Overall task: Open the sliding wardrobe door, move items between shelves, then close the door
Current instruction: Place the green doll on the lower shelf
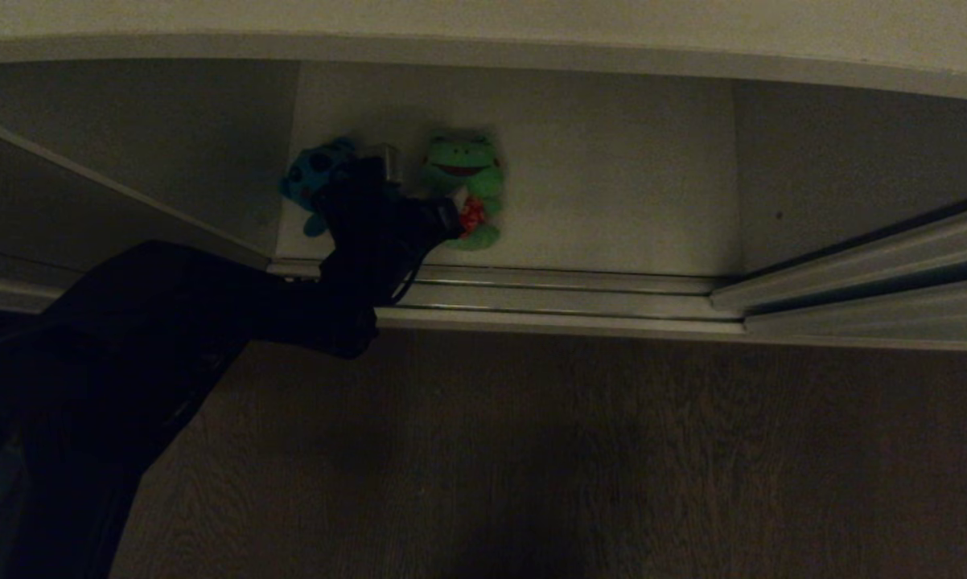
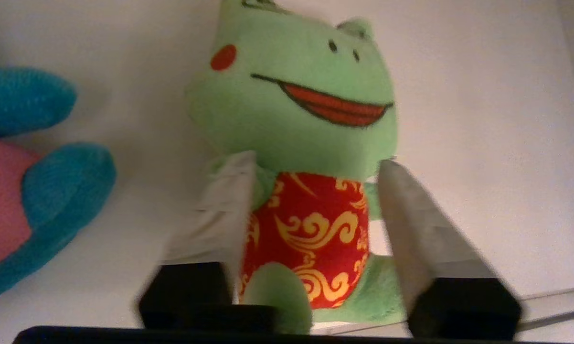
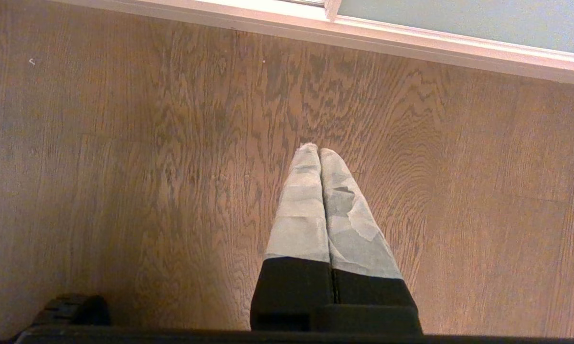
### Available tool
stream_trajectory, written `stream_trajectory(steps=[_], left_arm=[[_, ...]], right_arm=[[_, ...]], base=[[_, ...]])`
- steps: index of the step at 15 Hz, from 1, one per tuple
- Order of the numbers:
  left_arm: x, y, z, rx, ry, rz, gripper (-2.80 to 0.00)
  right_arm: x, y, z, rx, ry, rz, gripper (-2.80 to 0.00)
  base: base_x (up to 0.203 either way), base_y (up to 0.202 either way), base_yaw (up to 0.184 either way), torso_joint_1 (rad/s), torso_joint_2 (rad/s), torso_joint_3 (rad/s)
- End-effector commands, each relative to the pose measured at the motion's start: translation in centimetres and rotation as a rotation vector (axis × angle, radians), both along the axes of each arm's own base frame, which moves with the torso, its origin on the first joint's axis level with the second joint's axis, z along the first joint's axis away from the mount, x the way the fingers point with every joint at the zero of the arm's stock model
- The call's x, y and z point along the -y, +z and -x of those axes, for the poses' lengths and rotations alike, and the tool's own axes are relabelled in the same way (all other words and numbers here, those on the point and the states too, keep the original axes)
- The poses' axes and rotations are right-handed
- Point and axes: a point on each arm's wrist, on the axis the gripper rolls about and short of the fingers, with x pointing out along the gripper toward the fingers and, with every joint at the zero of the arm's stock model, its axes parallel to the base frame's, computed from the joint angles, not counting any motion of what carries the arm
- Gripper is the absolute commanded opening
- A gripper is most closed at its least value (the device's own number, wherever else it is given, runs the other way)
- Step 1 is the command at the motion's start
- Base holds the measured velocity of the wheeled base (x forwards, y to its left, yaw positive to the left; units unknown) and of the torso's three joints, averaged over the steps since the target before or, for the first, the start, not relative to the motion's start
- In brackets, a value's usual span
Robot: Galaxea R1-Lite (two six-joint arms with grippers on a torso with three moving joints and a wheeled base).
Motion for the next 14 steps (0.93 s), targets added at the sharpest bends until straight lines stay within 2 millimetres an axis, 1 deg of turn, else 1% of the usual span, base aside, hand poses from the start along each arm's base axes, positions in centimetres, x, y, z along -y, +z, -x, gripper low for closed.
stream_trajectory(steps=[1,2,4,6,7,8,10,12,13,14], left_arm=[[-0.1,0.1,0.1,0.005,0.002,0.005,0.00],[-0.3,0.6,0.3,0.009,0.001,0.010,0.00],[-0.9,3.0,2.0,0.038,-0.003,0.024,0.00],[-1.9,6.0,4.6,0.070,-0.004,0.039,0.00],[-2.5,7.2,5.9,0.073,-0.003,0.037,0.00],[-3.0,8.0,7.3,0.068,-0.001,0.030,-2.80],[-4.2,9.2,10.5,0.040,0.001,0.006,-2.80],[-5.8,10.3,14.6,-0.004,0.007,-0.026,-2.80],[-6.7,10.0,16.8,-0.051,0.010,-0.054,-2.80],[-7.4,9.0,18.7,-0.104,0.018,-0.089,-2.80]], right_arm=[[0.0,0.0,0.0,0.001,0.001,0.001,-2.80],[0.0,0.0,0.0,0.001,0.001,0.000,-2.80],[0.0,0.0,0.0,0.002,0.001,0.001,-2.80],[0.0,0.0,0.0,0.001,0.001,0.001,-2.80],[0.0,0.0,0.0,0.002,0.001,0.001,-2.80],[0.0,0.0,0.0,0.002,0.001,0.001,-2.80],[0.0,0.0,0.0,0.002,0.001,0.000,-2.80],[0.0,0.0,0.0,0.002,0.001,0.000,-2.80],[0.0,0.0,0.0,0.002,0.001,0.000,-2.80],[0.0,0.0,0.0,0.001,0.001,0.000,-2.80]], base=[[0.000,0.000,0.000,0.000,0.00,0.000],[0.000,0.000,0.000,0.000,0.00,0.000],[0.000,0.000,0.000,0.000,0.00,0.000],[0.000,0.000,0.000,0.000,0.00,0.000],[0.000,0.000,0.000,0.000,0.00,0.000],[0.000,0.000,0.000,0.000,0.00,0.000],[0.000,0.000,0.000,0.000,0.00,0.000],[0.000,0.000,0.000,0.000,0.00,0.000],[0.000,0.000,0.000,0.000,0.00,0.000],[0.000,0.000,0.000,0.000,0.00,0.000]])
